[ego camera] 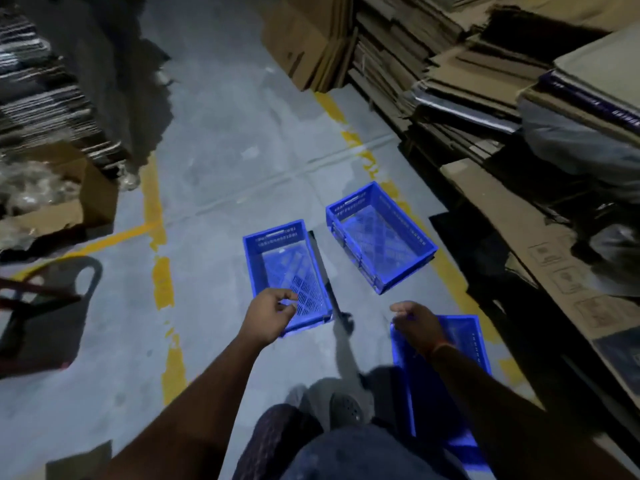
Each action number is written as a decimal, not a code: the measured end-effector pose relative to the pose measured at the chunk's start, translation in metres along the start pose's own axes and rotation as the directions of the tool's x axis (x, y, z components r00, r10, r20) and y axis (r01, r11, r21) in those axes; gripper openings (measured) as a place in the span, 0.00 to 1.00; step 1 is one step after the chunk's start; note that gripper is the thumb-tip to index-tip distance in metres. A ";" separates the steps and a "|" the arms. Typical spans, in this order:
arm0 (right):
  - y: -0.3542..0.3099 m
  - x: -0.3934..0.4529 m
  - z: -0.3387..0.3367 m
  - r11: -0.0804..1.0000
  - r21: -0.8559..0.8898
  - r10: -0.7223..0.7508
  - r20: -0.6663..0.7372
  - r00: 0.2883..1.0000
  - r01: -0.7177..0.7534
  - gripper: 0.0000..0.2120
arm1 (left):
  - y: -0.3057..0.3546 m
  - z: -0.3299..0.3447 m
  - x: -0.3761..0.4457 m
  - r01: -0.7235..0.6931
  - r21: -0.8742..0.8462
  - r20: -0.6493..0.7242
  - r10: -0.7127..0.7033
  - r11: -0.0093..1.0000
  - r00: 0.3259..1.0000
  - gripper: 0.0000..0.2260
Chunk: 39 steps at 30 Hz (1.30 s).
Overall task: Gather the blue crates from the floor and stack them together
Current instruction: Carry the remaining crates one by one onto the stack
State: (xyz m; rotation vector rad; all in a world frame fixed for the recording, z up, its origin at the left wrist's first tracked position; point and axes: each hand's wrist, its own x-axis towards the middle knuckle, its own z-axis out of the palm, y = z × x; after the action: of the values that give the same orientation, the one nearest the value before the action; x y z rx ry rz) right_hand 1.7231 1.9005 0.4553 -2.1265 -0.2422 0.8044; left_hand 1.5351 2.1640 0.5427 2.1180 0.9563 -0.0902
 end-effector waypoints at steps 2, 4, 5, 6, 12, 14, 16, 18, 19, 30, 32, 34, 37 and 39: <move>-0.008 0.028 0.002 1.000 -0.011 0.018 -0.037 0.999 -0.018 0.08 | 0.008 -0.003 0.049 -0.044 0.035 0.059 0.042 0.998 0.997 0.07; -0.008 0.059 0.006 0.997 -0.038 0.064 -0.029 0.998 -0.065 0.07 | 0.012 -0.003 0.103 -0.106 0.062 0.112 0.098 0.992 0.989 0.07; -0.013 0.070 0.007 0.995 -0.024 0.098 -0.059 0.993 -0.099 0.07 | 0.016 -0.002 0.129 -0.129 0.070 0.137 0.119 0.989 0.984 0.07; -0.014 0.082 0.009 0.990 0.006 0.138 -0.103 0.985 -0.138 0.08 | 0.024 0.000 0.153 -0.152 0.077 0.161 0.138 0.985 0.977 0.08; -0.011 0.178 0.028 0.896 0.369 0.352 -0.246 0.903 -0.248 0.08 | 0.052 0.037 0.294 -0.328 0.127 0.217 0.297 0.936 0.930 0.14; 0.004 0.222 0.035 0.861 0.434 0.403 -0.262 0.877 -0.266 0.07 | 0.051 0.064 0.341 -0.376 0.110 0.245 0.342 0.920 0.907 0.14; 0.023 0.268 0.042 0.816 0.515 0.444 -0.268 0.855 -0.262 0.08 | 0.046 0.098 0.388 -0.426 0.074 0.254 0.396 0.902 0.883 0.13; 0.056 0.317 0.052 0.773 0.573 0.495 -0.279 0.823 -0.271 0.10 | 0.030 0.138 0.436 -0.451 0.078 0.244 0.421 0.889 0.874 0.15; 0.074 0.342 0.055 0.735 0.610 0.543 -0.267 0.796 -0.297 0.11 | 0.024 0.158 0.460 -0.452 0.088 0.235 0.422 0.888 0.876 0.15; 0.241 0.531 0.072 0.578 0.778 0.653 -0.258 0.712 -0.248 0.22 | -0.047 0.339 0.618 -0.455 0.026 0.299 0.427 0.890 0.853 0.11; 0.246 0.542 0.077 0.535 0.806 0.654 -0.204 0.729 -0.254 0.21 | -0.054 0.350 0.627 -0.464 0.057 0.320 0.424 0.884 0.847 0.10; 0.251 0.549 0.077 0.510 0.830 0.655 -0.204 0.728 -0.225 0.21 | -0.058 0.354 0.635 -0.452 0.089 0.314 0.406 0.888 0.858 0.10; 0.262 0.555 0.073 0.574 0.776 0.662 -0.251 0.706 -0.262 0.22 | -0.058 0.358 0.647 -0.428 0.132 0.298 0.376 0.894 0.877 0.10; 0.265 0.558 0.073 0.655 0.699 0.627 -0.292 0.722 -0.286 0.22 | -0.054 0.362 0.657 -0.405 0.142 0.289 0.353 0.903 0.890 0.10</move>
State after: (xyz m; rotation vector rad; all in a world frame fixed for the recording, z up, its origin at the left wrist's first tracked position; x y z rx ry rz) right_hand 2.0837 2.0173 -0.0382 -1.6707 0.8226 0.4547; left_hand 2.0543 2.3319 0.0260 2.3685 0.3779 -0.2649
